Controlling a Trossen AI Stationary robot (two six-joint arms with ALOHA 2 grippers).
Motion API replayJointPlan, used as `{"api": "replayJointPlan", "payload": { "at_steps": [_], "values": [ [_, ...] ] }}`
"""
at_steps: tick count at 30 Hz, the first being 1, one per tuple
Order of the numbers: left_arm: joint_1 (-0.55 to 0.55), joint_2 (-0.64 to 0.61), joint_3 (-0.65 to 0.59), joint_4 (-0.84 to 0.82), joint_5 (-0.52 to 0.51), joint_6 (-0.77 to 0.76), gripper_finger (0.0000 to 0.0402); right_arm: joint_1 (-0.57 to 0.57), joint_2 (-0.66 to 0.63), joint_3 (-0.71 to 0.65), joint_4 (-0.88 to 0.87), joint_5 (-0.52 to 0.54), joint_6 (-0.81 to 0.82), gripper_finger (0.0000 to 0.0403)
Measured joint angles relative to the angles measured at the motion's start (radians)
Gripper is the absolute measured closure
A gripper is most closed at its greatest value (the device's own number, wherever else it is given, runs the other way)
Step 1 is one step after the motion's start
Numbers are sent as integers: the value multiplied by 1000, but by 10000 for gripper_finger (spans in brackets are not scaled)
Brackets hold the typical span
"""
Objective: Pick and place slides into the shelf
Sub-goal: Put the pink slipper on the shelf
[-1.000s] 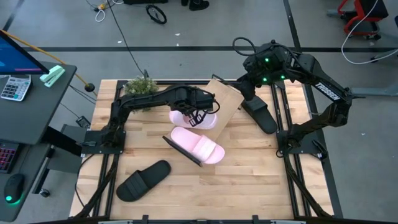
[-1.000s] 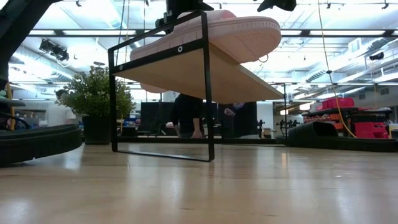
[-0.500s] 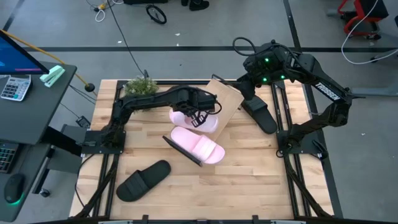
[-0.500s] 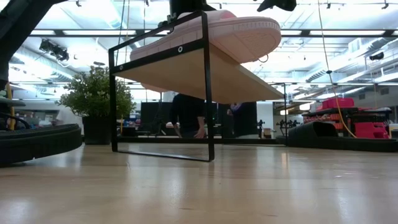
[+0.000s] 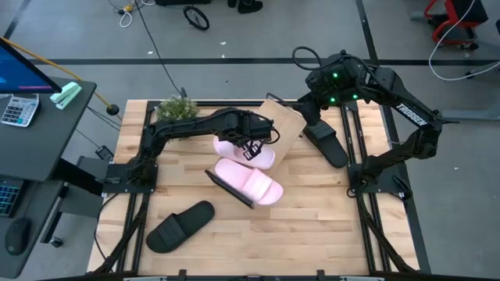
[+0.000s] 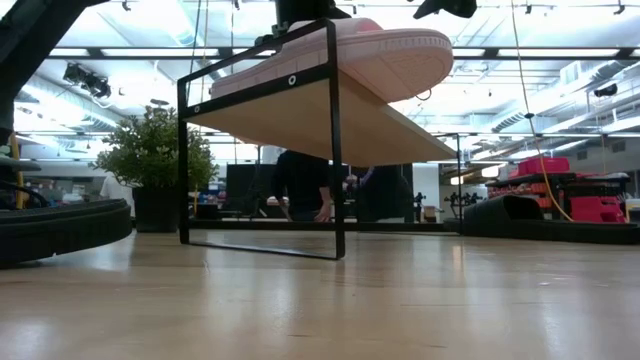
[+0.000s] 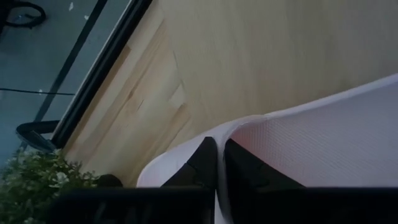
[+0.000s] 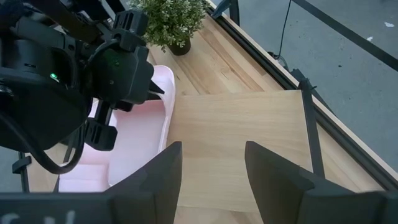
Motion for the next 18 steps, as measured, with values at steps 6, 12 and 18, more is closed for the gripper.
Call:
{"api": "replayJointPlan", "payload": {
  "at_steps": [6,12,18],
  "values": [
    [1,2,-1,22,4,-33,374,0,2,0,0,0,-2,222],
    [1,2,-1,40,14,-66,385,0,3,0,0,0,-2,222],
    [0,2,-1,43,33,-101,367,0,3,0,0,0,-2,222]
  ]
}}
